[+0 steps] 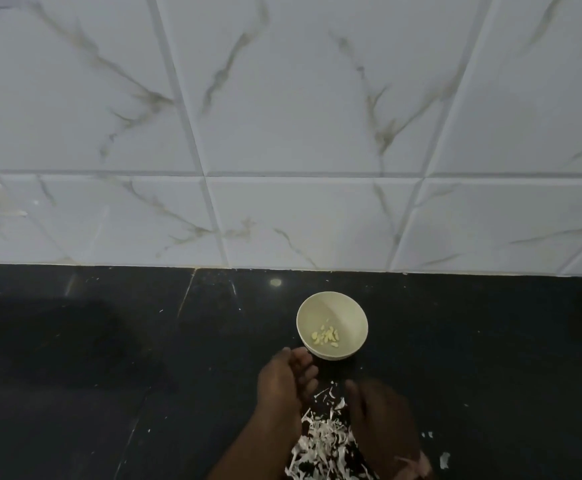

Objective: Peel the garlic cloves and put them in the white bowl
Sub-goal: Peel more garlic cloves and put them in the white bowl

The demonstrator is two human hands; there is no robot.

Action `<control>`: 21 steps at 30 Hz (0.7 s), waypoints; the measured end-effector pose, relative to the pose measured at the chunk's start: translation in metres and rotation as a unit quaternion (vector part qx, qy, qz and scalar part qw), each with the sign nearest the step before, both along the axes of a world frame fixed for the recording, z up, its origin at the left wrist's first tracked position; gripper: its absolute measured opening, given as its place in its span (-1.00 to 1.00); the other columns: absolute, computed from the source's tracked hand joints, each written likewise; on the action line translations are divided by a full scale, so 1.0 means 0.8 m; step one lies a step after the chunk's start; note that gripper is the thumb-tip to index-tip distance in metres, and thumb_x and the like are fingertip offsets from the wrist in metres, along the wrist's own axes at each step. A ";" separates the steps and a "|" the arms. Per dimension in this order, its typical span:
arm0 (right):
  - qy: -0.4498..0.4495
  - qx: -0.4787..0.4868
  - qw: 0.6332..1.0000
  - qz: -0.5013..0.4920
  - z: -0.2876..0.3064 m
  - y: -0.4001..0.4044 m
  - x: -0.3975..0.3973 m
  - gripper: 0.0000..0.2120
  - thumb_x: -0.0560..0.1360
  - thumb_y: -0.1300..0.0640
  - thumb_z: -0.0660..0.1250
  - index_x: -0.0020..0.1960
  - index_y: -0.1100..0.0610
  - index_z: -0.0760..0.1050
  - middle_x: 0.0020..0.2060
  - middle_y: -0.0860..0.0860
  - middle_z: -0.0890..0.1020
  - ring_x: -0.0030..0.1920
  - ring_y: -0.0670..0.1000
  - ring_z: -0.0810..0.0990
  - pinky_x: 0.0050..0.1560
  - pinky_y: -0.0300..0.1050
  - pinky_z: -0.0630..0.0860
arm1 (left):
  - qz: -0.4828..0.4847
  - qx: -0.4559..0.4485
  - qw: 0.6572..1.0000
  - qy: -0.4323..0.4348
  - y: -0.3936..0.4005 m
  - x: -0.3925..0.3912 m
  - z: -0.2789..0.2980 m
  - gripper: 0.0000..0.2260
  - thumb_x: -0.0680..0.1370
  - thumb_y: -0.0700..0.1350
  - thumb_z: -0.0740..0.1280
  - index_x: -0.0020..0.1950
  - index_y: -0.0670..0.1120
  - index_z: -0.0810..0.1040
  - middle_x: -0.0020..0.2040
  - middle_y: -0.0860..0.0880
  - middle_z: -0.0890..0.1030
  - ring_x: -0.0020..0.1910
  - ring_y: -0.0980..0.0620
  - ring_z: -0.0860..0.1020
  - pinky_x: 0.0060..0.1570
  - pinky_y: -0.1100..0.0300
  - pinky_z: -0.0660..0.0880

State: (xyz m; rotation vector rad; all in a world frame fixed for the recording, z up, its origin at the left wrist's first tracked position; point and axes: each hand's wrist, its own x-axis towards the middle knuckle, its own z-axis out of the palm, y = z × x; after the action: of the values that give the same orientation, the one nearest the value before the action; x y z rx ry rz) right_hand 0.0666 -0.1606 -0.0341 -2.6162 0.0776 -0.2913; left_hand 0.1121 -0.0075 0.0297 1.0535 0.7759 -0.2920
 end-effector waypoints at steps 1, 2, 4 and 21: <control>0.007 0.031 0.999 0.013 0.009 -0.006 0.004 -0.72 0.66 -0.14 0.16 -0.17 -0.13 0.51 -0.27 -0.16 0.55 -0.23 -0.12 0.53 -0.18 -0.15 0.45 | 0.007 0.038 0.999 0.013 0.006 0.005 -0.010 -0.68 0.72 -0.09 0.15 0.09 -0.24 0.64 -0.03 -0.17 0.69 -0.09 -0.08 0.60 -0.15 0.09 0.49; 0.006 0.049 0.999 0.008 0.009 -0.015 0.004 -0.84 0.64 -0.01 0.25 -0.11 -0.12 0.52 -0.21 -0.17 0.53 -0.18 -0.14 0.51 -0.11 -0.17 0.44 | 0.003 0.064 0.998 0.018 0.012 0.005 -0.022 -0.70 0.71 -0.09 0.17 0.07 -0.22 0.65 -0.04 -0.16 0.68 -0.09 -0.08 0.59 -0.13 0.07 0.50; 0.005 0.038 0.999 -0.029 -0.003 -0.030 -0.004 -0.92 0.61 0.12 0.32 0.01 -0.01 0.58 -0.06 -0.08 0.58 -0.02 -0.05 0.55 0.05 -0.11 0.50 | -0.016 0.146 0.989 0.020 0.018 -0.005 -0.042 -0.72 0.70 -0.10 0.20 0.06 -0.17 0.68 -0.04 -0.13 0.70 -0.06 -0.07 0.62 -0.01 0.00 0.55; 0.152 -0.059 0.973 -0.163 -0.075 -0.029 -0.056 -0.04 0.49 -0.47 -0.39 0.65 0.18 -0.15 0.64 0.12 -0.08 0.64 0.08 -0.16 0.61 0.01 -0.21 | -0.494 0.651 0.511 -0.268 0.051 -0.043 -0.158 -0.14 0.49 0.50 -0.43 0.65 -0.01 -0.24 0.62 -0.01 -0.31 0.61 -0.03 -0.35 0.58 0.00 -0.33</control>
State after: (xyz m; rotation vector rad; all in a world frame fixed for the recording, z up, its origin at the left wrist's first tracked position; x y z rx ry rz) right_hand 0.0221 -0.1836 -0.0944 -2.7387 0.6171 -0.0007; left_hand 0.0774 0.0332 -0.0964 2.8556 -0.5246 -0.2683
